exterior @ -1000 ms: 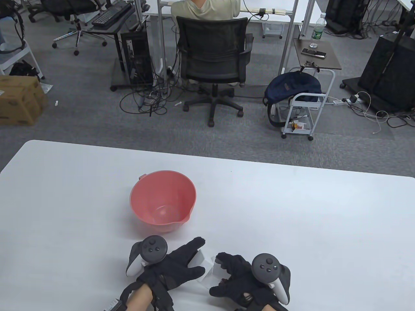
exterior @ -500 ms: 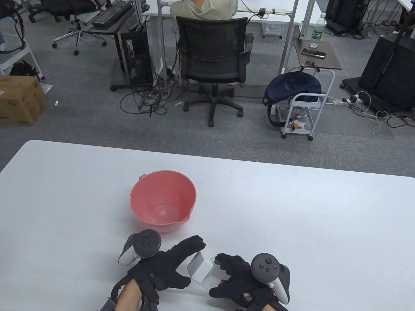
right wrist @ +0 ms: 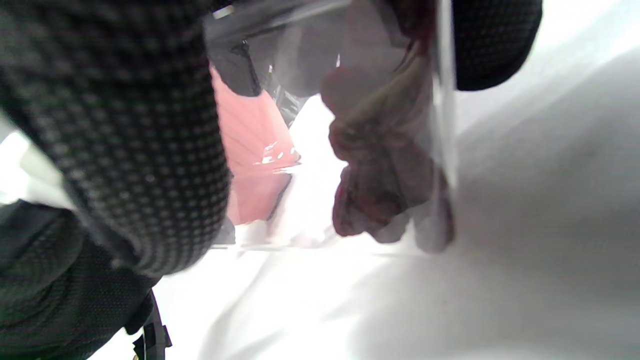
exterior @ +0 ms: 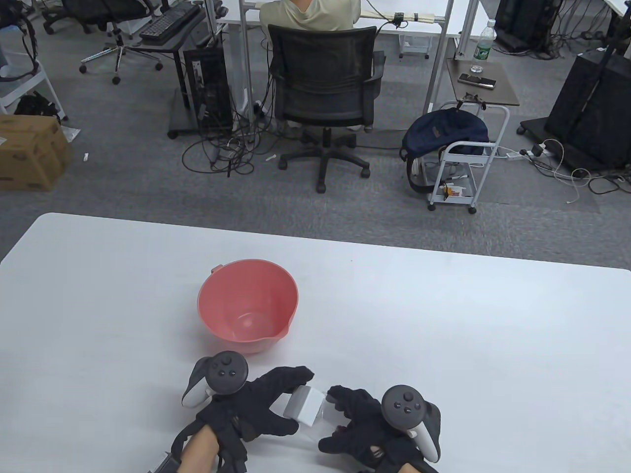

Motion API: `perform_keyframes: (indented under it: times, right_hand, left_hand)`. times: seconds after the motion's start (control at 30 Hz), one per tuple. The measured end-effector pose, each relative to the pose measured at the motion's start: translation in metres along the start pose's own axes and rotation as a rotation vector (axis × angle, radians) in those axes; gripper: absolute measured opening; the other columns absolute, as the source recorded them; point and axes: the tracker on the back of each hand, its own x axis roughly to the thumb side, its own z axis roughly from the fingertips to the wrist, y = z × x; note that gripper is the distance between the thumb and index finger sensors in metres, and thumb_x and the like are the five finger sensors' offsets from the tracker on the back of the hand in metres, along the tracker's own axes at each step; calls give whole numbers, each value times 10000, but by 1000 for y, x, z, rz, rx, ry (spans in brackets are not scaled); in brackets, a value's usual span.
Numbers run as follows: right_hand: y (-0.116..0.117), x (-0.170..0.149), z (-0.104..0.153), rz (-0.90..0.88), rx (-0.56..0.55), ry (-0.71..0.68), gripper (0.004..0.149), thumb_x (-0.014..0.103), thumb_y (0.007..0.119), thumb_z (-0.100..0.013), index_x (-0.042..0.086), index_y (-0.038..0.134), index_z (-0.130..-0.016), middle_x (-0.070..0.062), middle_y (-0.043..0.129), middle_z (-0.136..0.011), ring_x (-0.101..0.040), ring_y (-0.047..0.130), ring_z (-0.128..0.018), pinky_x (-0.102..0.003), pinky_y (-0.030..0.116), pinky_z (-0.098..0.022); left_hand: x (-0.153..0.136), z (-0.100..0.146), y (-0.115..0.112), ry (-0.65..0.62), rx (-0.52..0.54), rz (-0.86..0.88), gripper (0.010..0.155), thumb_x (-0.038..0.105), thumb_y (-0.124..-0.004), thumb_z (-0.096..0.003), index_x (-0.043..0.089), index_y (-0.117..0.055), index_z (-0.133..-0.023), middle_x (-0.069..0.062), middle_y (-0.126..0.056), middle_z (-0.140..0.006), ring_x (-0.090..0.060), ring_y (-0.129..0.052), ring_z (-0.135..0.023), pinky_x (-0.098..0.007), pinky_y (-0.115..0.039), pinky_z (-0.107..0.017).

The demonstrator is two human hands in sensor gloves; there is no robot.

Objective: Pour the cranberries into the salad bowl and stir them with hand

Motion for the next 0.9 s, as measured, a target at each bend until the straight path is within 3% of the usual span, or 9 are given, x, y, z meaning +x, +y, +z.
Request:
perform_keyframes:
  times: [0.3,0.43,0.57,0.63,0.7,0.8,0.9]
  right_hand:
    - [-1,-1,0,27,-15,7,931,507,1136,-189,391,656,-978,23,715,-978,-269,723,-866,-498,820,-498]
    - [-1,-1,0,34,-21,8,930,510,1135,-191,391,655,-979,20,714,-980,-270,724,-865,-498,821,-497]
    - [-2,-2,0,21,-26,13,930,510,1135,-190,395,655,-978,23,717,-976,-269,724,-865,-497,821,-498]
    - [-2,-2,0,19,-26,10,933,509,1136,-190,393,653,-980,24,718,-974,-268,724,-866,-496,821,-498]
    - [-1,-2,0,23,-23,8,927,509,1136,-190,399,657,-976,22,717,-976,-268,725,-865,-497,822,-496]
    - [-1,-1,0,28,-18,5,929,511,1135,-189,397,656,-977,24,718,-975,-269,724,-866,-496,822,-497]
    - [0,-2,-1,29,-13,4,928,510,1135,-190,398,657,-977,24,715,-977,-268,722,-867,-496,822,-497]
  left_hand:
    - [-1,-4,-12,80,50,-8,968,864,-843,-377,455,-412,-1141,72,-703,-1045,-205,-814,-931,-523,-619,-785]
    - [-1,-3,-13,111,98,13,991,910,-805,-364,443,-410,-1145,81,-772,-976,-193,-878,-855,-494,-662,-765]
    - [-2,-2,-14,109,96,42,993,923,-784,-357,456,-403,-1146,92,-775,-1004,-198,-876,-888,-496,-666,-764]
    - [-2,-3,-14,84,22,83,1035,936,-777,-348,474,-324,-1155,67,-641,-1155,-255,-754,-1025,-524,-627,-785]
    - [-1,-3,-12,15,-56,134,1077,911,-823,-345,517,-209,-1138,58,-368,-1280,-323,-550,-1146,-572,-557,-809]
    - [3,-1,-7,-29,-124,86,1115,801,-935,-383,626,-58,-1049,103,-87,-1283,-342,-352,-1207,-602,-476,-834]
    - [8,0,-4,-35,-121,16,1110,620,-1014,-431,677,-67,-1008,175,-43,-1261,-347,-324,-1212,-605,-456,-840]
